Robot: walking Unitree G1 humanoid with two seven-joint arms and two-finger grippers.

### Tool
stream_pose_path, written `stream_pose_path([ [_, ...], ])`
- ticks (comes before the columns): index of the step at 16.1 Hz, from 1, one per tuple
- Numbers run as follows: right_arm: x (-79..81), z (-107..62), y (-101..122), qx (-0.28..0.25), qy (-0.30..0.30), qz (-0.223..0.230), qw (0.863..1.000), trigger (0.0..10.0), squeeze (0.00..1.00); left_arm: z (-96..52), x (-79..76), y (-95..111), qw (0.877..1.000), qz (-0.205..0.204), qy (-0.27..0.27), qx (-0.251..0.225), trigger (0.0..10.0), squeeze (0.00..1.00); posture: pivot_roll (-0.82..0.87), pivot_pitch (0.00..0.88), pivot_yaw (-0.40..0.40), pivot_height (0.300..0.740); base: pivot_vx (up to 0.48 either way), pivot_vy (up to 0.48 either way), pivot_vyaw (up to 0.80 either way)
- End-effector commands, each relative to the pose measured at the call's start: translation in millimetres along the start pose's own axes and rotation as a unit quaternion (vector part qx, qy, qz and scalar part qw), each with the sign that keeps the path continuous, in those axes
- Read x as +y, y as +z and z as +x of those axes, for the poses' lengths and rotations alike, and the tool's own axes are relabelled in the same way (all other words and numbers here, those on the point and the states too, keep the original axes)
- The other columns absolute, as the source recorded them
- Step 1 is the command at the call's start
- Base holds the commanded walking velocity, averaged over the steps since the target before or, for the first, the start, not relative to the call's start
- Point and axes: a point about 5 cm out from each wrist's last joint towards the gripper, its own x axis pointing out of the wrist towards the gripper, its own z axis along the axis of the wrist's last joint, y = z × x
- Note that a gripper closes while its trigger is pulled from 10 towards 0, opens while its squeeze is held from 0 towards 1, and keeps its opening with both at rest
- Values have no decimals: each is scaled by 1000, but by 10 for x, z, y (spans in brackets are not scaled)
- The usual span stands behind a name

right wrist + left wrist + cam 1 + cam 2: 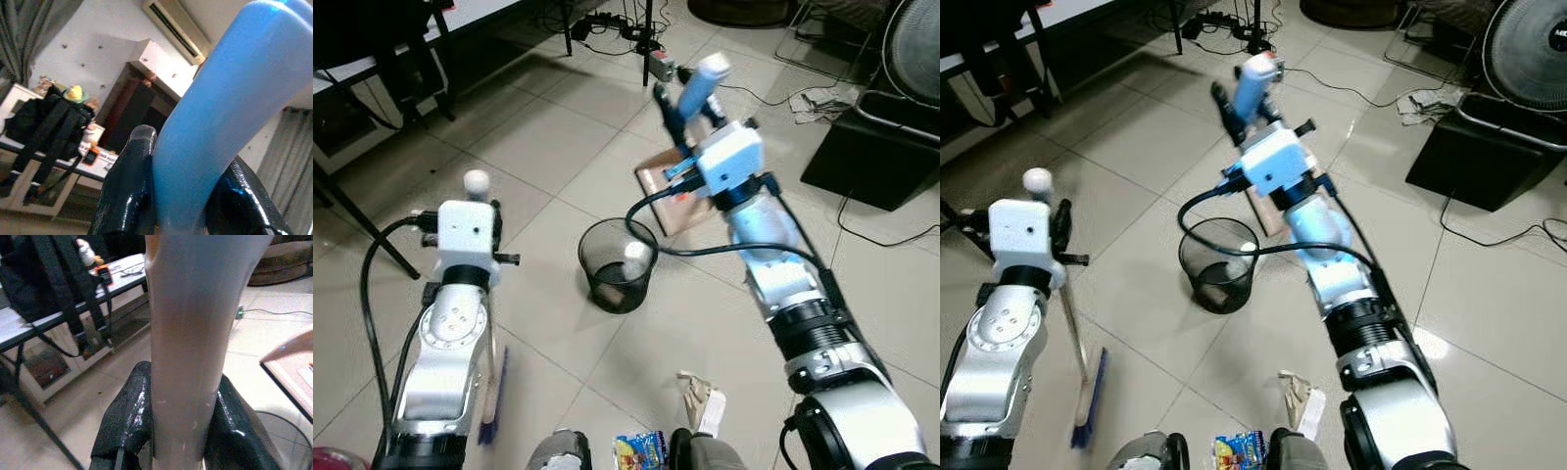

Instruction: Sweep floor

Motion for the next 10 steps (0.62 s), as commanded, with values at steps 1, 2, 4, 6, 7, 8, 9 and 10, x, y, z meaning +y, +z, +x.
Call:
stream_pose_path([
  [1,-257,174,256,-62,-43,-37,996,10000,0,19,-27,29,1000,-2,-16,-3,10000,0,-31,144,32,740,0,0,0],
  [2,-349,168,269,-56,-66,-47,995,10000,0,23,-34,31,1000,-3,-18,-3,10000,0,-31,144,32,740,0,0,0],
  [4,-736,7,252,1,-153,-66,986,10000,0,20,-62,48,999,-14,-35,-11,10000,0,-48,132,38,740,0,0,0],
  [6,-947,-196,204,51,-199,-67,976,10000,0,16,-78,46,999,-19,-41,-12,10000,0,-63,126,41,740,0,0,0],
  [7,-1044,-433,146,106,-241,-48,964,10000,0,12,-94,40,999,-21,-44,-13,10000,0,-70,120,39,740,-277,0,0],
  [8,-1052,-577,118,135,-263,-37,955,10000,0,16,-104,42,999,-23,-45,-14,10000,0,-72,114,36,740,-281,0,0],
  [9,-1036,-684,83,160,-274,-30,948,10000,0,24,-114,47,999,-24,-45,-14,10000,0,-72,110,34,740,-281,0,0],
  [10,-1004,-805,31,192,-281,-24,940,10000,0,30,-117,55,999,-23,-47,-16,10000,0,-71,109,35,740,-285,0,0],
])
